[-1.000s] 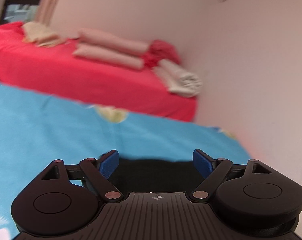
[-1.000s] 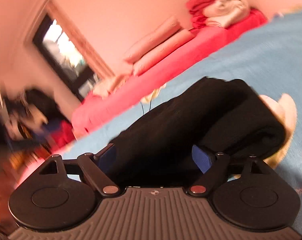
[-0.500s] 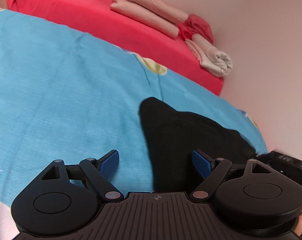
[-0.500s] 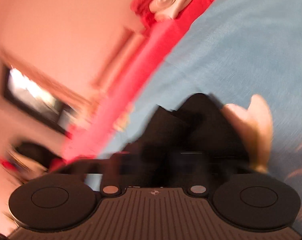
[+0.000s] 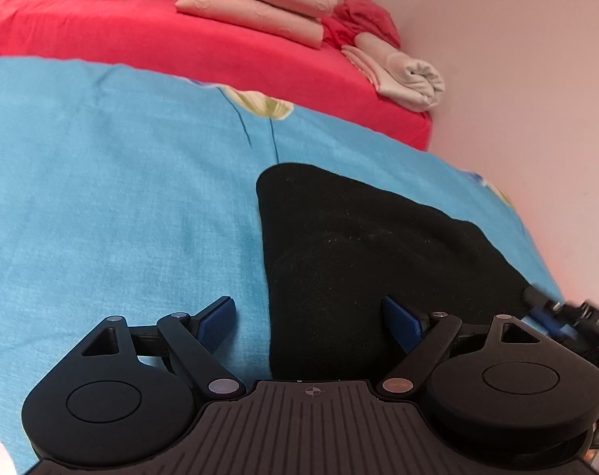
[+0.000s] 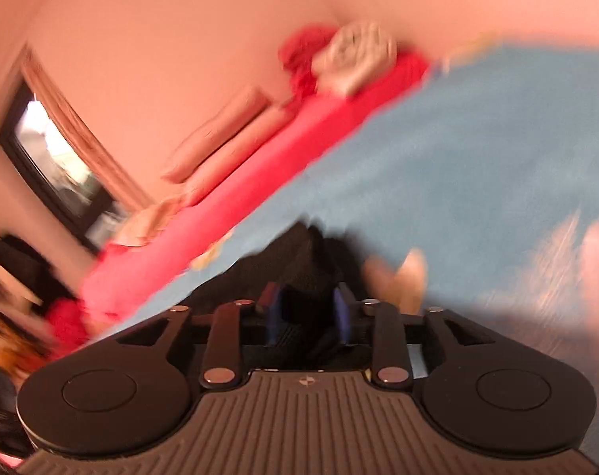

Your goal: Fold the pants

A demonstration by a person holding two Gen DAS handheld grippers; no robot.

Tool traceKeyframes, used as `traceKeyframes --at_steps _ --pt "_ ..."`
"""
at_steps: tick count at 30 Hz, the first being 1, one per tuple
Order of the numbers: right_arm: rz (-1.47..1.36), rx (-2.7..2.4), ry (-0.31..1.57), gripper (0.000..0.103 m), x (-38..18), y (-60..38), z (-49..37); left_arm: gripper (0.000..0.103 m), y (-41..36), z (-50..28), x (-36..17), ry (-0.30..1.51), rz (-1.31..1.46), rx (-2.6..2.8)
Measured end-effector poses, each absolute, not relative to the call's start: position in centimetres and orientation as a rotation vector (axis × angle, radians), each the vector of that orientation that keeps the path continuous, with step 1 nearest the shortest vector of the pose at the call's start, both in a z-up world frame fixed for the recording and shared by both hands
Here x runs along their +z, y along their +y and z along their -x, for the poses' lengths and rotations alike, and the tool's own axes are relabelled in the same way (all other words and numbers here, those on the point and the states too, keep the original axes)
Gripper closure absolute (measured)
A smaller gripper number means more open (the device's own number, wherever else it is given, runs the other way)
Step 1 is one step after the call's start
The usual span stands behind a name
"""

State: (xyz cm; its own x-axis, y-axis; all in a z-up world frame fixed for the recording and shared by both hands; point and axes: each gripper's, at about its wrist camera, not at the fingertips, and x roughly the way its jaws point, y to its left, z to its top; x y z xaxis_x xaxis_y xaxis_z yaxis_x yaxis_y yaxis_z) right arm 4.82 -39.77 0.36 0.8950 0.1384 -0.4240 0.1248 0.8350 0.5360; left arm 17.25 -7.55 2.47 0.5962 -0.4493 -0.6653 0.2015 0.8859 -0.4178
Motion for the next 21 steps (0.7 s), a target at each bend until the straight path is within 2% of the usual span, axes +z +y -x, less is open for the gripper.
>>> traceKeyframes --at_steps 1,2,6,9,11,12,13,14,21 --pt "-0.499 -0.017 0.443 0.05 1.2 -39.0 -4.8 0.0 -7.8 -17.3 2.6 0.852 0.293 -0.376" --pt "-0.408 -0.033 0.415 0.048 1.9 -38.0 -4.8 0.0 -8.1 -17.3 2.8 0.848 0.27 -0.363" --pt "-0.22 0.075 0.361 0.044 3.1 -34.8 -6.0 0.0 -9.4 -17.0 3.3 0.828 0.184 -0.315" --pt "-0.16 0.19 0.413 0.042 2.3 -33.4 -8.1 0.0 -10.4 -16.6 3.8 0.801 0.098 -0.287" --pt "-0.156 0.18 0.508 0.042 0.9 -33.7 -9.8 0.0 -11.0 -16.4 4.0 0.78 0.042 -0.271" --pt "-0.166 0.14 0.538 0.045 0.2 -34.4 -10.3 0.0 -11.2 -16.3 4.0 0.772 0.021 -0.269" --pt "-0.184 0.101 0.535 0.034 0.0 -35.2 -10.5 0.0 -11.4 -16.2 4.1 0.767 0.006 -0.266" --pt "-0.222 0.06 0.538 0.029 0.0 -36.0 -10.4 0.0 -11.6 -16.2 4.1 0.762 -0.009 -0.259" --pt "-0.316 0.013 0.569 0.025 0.0 -38.4 -10.4 0.0 -12.0 -16.4 4.1 0.751 -0.043 -0.249"
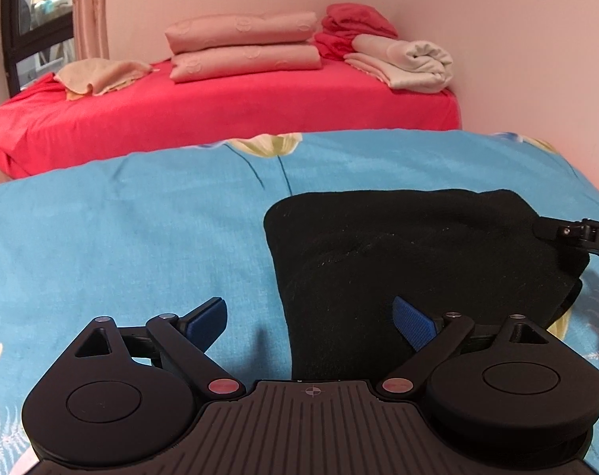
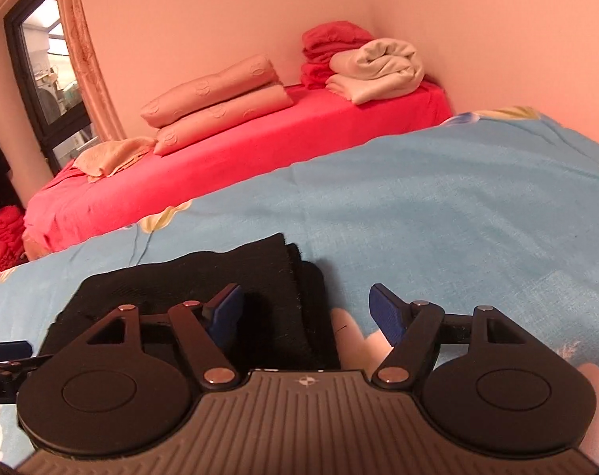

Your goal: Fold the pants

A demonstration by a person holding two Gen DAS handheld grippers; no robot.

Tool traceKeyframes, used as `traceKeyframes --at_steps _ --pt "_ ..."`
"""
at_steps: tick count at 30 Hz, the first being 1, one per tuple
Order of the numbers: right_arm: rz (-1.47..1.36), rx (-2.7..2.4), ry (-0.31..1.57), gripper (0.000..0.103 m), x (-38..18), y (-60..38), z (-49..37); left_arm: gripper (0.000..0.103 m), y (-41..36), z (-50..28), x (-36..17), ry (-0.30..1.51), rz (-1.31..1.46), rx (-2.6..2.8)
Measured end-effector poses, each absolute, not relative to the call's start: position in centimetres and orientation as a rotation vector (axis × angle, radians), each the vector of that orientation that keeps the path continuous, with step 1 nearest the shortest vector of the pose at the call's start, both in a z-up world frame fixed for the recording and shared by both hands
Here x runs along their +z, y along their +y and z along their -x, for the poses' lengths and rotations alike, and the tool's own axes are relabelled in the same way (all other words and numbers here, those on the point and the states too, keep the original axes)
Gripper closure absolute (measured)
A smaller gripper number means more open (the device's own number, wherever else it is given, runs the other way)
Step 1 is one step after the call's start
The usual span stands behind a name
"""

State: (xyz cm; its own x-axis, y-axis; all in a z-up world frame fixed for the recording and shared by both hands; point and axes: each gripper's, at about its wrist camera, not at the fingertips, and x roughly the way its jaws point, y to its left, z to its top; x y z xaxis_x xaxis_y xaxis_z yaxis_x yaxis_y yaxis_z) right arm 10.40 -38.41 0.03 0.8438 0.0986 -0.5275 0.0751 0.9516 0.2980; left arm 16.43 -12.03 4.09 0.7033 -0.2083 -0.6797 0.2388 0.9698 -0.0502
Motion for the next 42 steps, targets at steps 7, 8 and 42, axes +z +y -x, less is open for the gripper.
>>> traceKeyframes --at_steps 7,8,42 --pt "-0.355 0.061 0.616 0.015 -0.2 -38.3 -11.5 0.0 -12.3 -16.6 3.9 0.747 -0.085 -0.232" --pt "-0.36 0.061 0.614 0.015 -0.2 -38.4 -11.4 0.0 -12.4 -16.6 3.9 0.746 -0.091 -0.232" --pt "-0.596 0.296 0.83 0.0 -1.4 -41.5 -13.7 0.0 -8.7 -21.0 0.7 0.95 0.314 -0.482"
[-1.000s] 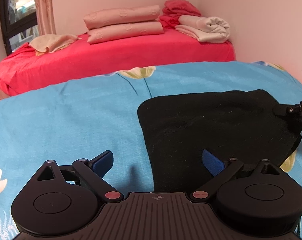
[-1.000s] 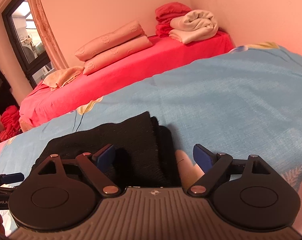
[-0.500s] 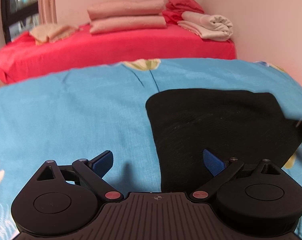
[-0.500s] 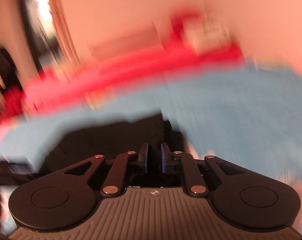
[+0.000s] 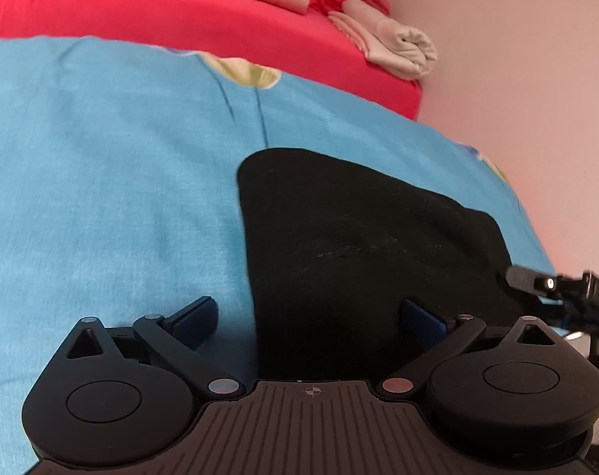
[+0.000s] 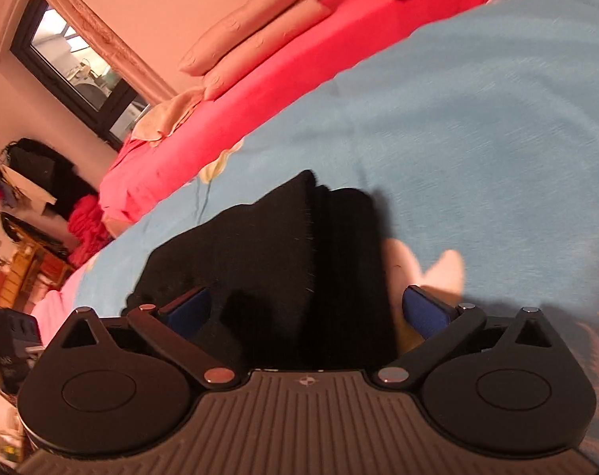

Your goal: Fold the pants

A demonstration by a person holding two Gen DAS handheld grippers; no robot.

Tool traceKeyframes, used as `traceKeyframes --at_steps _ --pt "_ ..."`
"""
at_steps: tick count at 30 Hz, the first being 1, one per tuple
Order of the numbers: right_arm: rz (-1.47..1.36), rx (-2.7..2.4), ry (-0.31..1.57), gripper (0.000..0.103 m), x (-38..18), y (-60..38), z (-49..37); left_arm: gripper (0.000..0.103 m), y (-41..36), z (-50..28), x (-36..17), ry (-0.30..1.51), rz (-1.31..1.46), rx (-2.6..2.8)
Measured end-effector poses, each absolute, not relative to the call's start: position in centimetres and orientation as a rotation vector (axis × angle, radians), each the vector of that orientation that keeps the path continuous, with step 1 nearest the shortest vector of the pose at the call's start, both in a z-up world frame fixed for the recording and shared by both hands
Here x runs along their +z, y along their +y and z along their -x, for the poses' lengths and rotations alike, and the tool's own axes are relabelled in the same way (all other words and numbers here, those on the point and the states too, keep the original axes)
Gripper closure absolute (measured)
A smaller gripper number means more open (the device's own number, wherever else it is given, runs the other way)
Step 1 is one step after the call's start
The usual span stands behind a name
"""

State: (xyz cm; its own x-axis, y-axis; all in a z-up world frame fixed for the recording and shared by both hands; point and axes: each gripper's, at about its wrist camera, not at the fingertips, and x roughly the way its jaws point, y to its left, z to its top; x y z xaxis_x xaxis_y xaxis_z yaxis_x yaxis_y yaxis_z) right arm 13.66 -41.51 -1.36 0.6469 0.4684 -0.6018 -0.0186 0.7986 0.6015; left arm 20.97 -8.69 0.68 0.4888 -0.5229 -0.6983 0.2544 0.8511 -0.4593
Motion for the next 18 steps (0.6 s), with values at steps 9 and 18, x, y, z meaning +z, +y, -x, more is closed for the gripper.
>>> traceKeyframes --at_steps 9,18 --pt "-0.465 0.252 0.772 0.049 -0.3 -38.1 -12.7 0.0 -11.8 -20.2 1.7 0.915 0.224 -0.524" --pt "-0.463 0.283 0.668 0.052 6.6 -35.9 -6.5 0.0 -10.6 -14.5 8.8 0.796 0.166 -0.54"
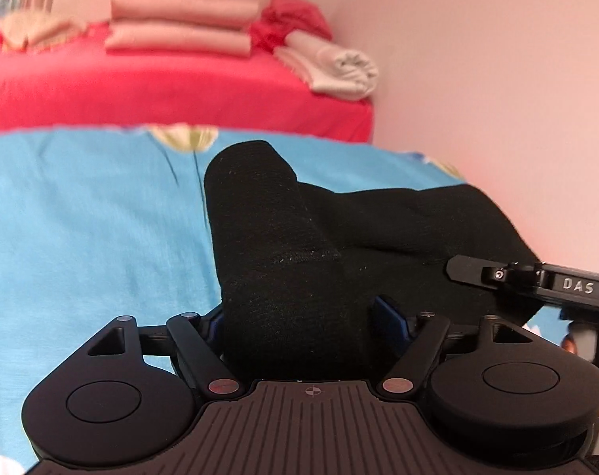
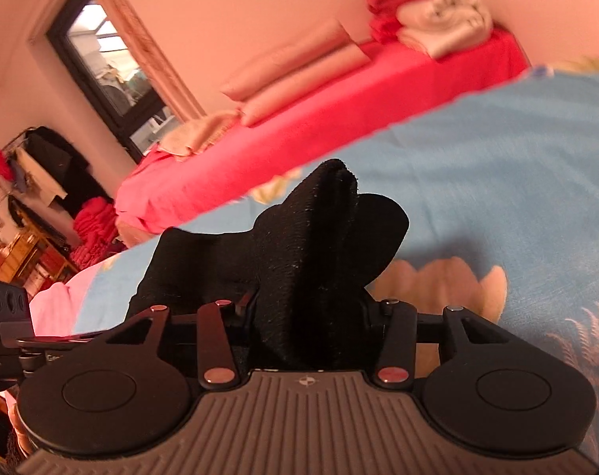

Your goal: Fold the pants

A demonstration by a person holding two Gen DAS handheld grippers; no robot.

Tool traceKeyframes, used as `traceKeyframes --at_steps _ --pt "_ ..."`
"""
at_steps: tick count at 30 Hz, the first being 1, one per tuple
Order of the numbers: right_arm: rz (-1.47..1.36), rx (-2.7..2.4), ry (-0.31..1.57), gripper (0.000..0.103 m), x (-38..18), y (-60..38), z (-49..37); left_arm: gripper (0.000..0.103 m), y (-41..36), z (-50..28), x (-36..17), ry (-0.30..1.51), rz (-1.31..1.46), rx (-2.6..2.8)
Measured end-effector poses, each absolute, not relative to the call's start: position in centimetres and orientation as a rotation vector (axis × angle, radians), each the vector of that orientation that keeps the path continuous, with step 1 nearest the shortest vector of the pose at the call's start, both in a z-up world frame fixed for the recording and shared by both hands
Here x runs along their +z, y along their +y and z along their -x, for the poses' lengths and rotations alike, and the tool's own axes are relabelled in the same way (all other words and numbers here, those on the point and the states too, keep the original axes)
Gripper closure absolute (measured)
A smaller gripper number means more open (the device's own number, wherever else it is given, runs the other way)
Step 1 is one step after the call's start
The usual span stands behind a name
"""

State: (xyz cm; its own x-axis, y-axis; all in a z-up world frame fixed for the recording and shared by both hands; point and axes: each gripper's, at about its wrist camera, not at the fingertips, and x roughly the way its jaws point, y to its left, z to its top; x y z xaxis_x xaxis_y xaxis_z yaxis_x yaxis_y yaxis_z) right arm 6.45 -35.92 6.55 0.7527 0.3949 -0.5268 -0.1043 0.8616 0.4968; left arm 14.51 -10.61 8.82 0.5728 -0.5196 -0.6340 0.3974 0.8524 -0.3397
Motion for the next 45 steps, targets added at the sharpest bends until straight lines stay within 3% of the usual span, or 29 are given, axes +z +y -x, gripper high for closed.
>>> traceKeyframes --at_steps 5,10,13,17,18,22,24,32,41,45 --pt "-0.489 0.313 0.628 0.052 11.1 -35.3 -2.2 0.0 -9.1 -10.8 13.0 0.766 0.163 -0.537" --pt "-0.532 0.356 0.638 0.05 11.9 -35.0 1.2 0.0 -7.3 -7.4 13.9 0.758 0.169 -0.538" --pt "-0.612 0.354 0.726 0.048 8.9 -35.5 1.2 0.0 -6.7 -7.0 11.4 0.825 0.192 -0.521" --pt "-0.632 0.232 0.92 0.043 1.3 -35.4 0.3 0.0 -6.3 -8.3 4.0 0.977 0.172 -0.415" --pt "-0.639 0.192 0.933 0.036 -0.3 -35.6 0.4 0.0 -6.1 -8.5 2.2 0.998 0.154 -0.373" --pt "-0.745 0.219 0.832 0.033 -0.8 -37.5 2.4 0.0 -4.3 -8.0 1.6 0.931 0.239 -0.393" --pt "-0.702 0.183 0.81 0.028 -0.4 -37.7 3.1 0.0 -4.2 -7.6 1.9 0.926 0.218 -0.391" --pt "-0.601 0.085 0.736 0.023 0.7 -38.0 5.9 0.0 -2.7 -5.9 3.2 0.846 0.193 -0.34" --pt "-0.371 -0.196 0.61 0.016 3.1 -38.2 11.2 0.0 1.6 -2.5 5.3 0.761 0.156 -0.159" --pt "-0.244 -0.214 0.535 0.009 4.6 -37.0 13.8 0.0 1.3 -0.4 5.5 0.763 0.116 -0.12"
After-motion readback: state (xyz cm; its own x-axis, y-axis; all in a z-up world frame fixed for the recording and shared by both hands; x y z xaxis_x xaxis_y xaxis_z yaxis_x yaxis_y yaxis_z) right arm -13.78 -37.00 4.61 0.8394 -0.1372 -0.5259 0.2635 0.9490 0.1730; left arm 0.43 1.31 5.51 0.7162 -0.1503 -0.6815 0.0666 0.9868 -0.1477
